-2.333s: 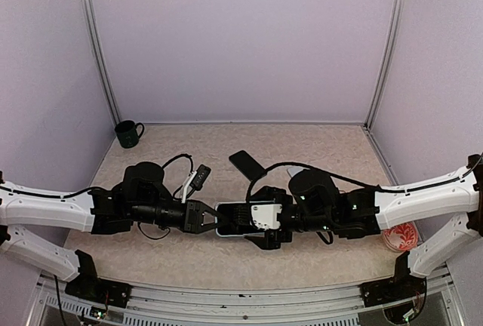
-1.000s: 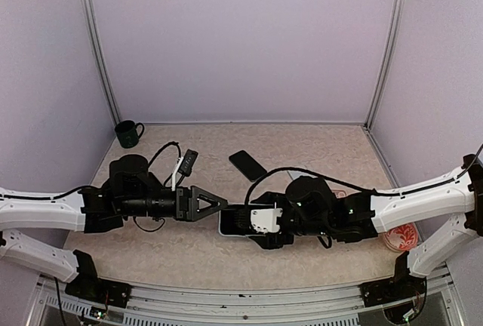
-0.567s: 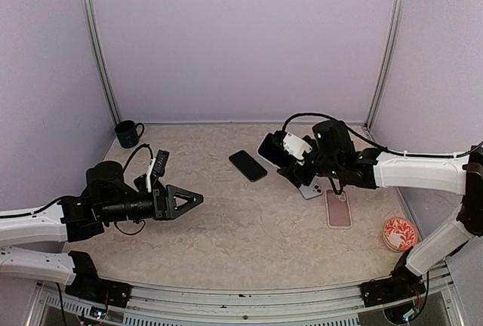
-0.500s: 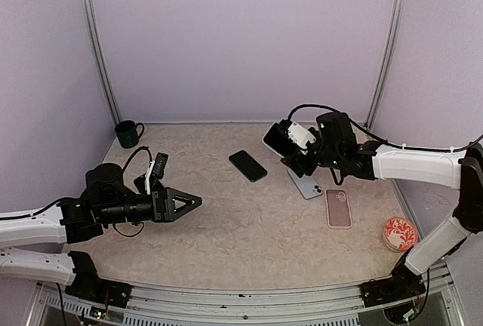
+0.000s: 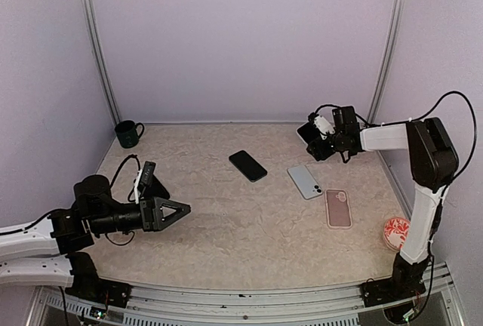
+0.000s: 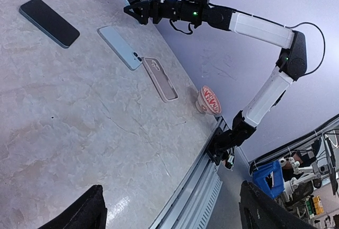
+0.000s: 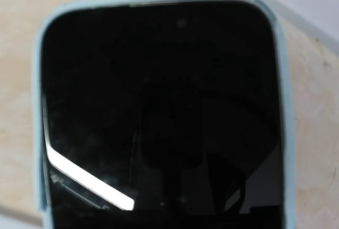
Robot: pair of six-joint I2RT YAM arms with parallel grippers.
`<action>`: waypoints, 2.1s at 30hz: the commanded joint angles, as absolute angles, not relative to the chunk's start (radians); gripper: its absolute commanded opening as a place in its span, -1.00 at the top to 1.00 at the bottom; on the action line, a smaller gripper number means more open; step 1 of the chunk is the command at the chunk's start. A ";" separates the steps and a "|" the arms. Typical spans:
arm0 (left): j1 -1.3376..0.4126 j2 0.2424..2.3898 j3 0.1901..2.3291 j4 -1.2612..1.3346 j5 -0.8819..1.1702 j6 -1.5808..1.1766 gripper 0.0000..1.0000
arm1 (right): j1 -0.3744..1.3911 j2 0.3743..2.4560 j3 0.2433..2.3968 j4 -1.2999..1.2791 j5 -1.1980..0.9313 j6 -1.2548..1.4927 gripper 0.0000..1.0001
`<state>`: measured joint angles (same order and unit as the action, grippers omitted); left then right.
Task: Put the phone into the phone case
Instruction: Place the phone with the phone case at the corner of the board.
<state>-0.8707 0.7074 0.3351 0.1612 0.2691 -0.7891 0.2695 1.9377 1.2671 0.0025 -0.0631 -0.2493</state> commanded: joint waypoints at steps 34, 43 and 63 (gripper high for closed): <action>-0.885 0.625 0.319 0.123 0.203 -0.827 -0.70 | 0.126 2.248 1.611 -0.211 -0.177 -0.198 -0.89; -0.889 0.632 0.325 0.126 0.194 -0.825 -0.70 | 0.107 2.146 1.637 -0.290 -0.133 -0.040 -0.90; -0.919 0.730 0.346 0.194 0.195 -0.816 -0.70 | 0.058 2.172 1.586 -0.370 0.057 0.066 0.08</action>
